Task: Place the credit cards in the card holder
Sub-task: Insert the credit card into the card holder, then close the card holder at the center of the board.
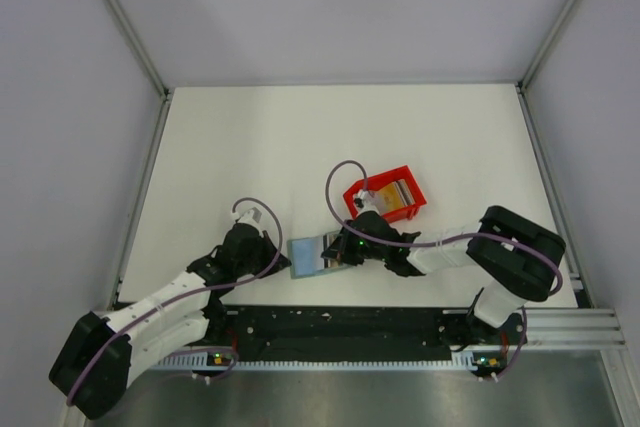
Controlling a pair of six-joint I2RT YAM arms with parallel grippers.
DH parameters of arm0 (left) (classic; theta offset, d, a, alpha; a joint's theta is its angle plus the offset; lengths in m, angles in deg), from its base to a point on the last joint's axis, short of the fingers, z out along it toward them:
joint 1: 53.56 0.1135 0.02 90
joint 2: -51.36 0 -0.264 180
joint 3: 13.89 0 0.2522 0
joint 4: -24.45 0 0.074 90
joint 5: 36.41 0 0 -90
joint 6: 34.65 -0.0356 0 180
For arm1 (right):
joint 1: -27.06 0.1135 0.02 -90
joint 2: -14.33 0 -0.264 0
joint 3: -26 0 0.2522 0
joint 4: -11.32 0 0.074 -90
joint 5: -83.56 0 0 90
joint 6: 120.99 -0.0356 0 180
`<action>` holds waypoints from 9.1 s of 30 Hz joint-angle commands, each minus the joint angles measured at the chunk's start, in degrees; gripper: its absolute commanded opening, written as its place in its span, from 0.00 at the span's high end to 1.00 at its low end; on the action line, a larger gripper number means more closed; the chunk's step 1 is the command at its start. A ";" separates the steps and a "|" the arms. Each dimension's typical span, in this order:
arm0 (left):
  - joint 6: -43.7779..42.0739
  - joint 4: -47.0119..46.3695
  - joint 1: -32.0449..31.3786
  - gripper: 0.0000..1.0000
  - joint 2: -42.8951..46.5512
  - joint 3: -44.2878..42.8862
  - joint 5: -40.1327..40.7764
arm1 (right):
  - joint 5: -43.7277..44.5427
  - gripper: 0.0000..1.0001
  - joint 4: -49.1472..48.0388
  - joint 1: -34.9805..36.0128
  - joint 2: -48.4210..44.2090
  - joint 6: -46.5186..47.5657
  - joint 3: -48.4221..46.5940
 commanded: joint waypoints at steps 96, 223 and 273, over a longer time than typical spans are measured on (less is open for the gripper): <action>-0.53 -11.44 -0.12 0.74 -2.02 0.86 -7.03 | 15.37 0.47 36.49 5.48 -6.40 14.23 -14.31; -2.29 -14.18 -1.00 1.00 -12.92 -2.48 -7.73 | 16.94 0.57 34.63 1.44 -19.66 16.69 -7.81; -2.81 -13.21 -1.00 1.00 -12.92 -3.62 -8.26 | 25.55 0.84 47.03 0.82 -18.44 16.43 -9.39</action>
